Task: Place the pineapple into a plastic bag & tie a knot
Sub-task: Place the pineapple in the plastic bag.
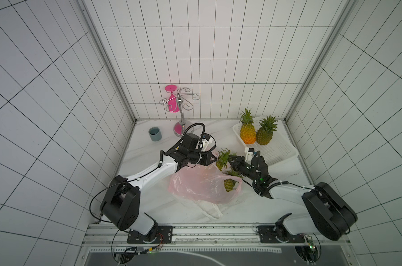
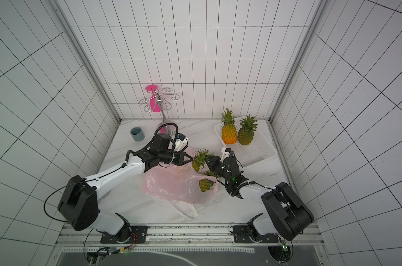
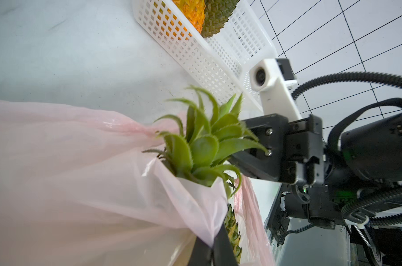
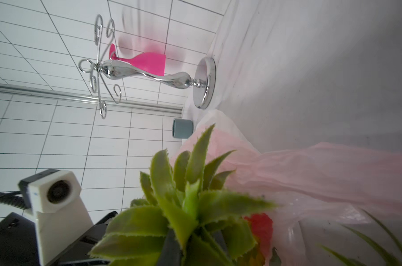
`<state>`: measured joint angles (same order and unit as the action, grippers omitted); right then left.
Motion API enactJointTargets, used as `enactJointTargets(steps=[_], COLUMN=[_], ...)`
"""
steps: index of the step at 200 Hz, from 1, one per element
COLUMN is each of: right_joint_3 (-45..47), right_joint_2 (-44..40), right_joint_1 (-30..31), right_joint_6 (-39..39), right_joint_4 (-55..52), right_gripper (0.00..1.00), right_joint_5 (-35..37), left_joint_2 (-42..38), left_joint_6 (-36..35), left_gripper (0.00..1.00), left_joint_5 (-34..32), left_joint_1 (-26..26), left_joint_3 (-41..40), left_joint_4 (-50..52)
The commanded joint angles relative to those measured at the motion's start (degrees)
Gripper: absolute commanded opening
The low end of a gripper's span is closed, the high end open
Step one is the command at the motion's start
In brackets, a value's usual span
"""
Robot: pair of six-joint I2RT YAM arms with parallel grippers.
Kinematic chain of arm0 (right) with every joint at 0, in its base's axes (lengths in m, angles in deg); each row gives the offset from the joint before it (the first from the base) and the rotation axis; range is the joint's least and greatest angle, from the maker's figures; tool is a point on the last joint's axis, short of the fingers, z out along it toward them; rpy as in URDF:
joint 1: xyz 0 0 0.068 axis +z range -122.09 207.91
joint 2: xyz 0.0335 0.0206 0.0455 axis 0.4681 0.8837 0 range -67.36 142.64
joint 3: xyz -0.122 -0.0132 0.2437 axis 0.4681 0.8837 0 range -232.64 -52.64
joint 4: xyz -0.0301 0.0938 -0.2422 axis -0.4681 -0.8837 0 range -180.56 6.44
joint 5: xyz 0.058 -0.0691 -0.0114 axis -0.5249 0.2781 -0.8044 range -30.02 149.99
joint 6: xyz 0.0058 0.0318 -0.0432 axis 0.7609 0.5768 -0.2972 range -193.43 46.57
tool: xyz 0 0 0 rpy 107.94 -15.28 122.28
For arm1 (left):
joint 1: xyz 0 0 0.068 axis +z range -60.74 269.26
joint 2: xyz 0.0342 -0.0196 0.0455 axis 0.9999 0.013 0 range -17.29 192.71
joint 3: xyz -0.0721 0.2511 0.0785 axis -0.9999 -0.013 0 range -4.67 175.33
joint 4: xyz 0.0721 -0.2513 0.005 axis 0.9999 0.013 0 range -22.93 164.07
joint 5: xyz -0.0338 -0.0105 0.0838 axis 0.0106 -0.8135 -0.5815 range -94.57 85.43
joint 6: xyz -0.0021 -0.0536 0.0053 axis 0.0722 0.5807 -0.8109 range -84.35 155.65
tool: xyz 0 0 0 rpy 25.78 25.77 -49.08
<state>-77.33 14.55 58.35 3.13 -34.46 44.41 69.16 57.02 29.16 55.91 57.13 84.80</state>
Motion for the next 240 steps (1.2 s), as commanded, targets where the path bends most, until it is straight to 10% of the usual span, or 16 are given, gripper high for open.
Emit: enactJointTargets(steps=[1, 85, 146, 240], right_joint_3=[-2.12, -15.36, -20.57, -21.25], right_joint_2=[3.31, 12.18, 3.90, -10.01], right_joint_1=[-0.11, 0.51, -1.25, -6.93], right_joint_6=[0.78, -20.46, -36.29, -45.38], right_joint_4=[6.82, -12.12, -32.92, -52.50], right_gripper=[0.00, 0.00, 0.53, 0.76], right_joint_5=[-7.54, -26.22, -23.34, -9.84], left_joint_2=[0.98, 2.59, -0.52, -9.00], left_joint_6=[-1.25, -2.09, -4.36, -6.25], left_gripper=[0.00, 0.00, 0.36, 0.48], left_joint_5=[-1.34, -5.07, -7.88, -24.06], left_joint_1=[-0.04, 2.55, 2.62, 2.62], left_joint_3=[1.64, 1.27, 2.68, 9.80], left_joint_4=[-1.82, 2.44, 10.79, 28.24])
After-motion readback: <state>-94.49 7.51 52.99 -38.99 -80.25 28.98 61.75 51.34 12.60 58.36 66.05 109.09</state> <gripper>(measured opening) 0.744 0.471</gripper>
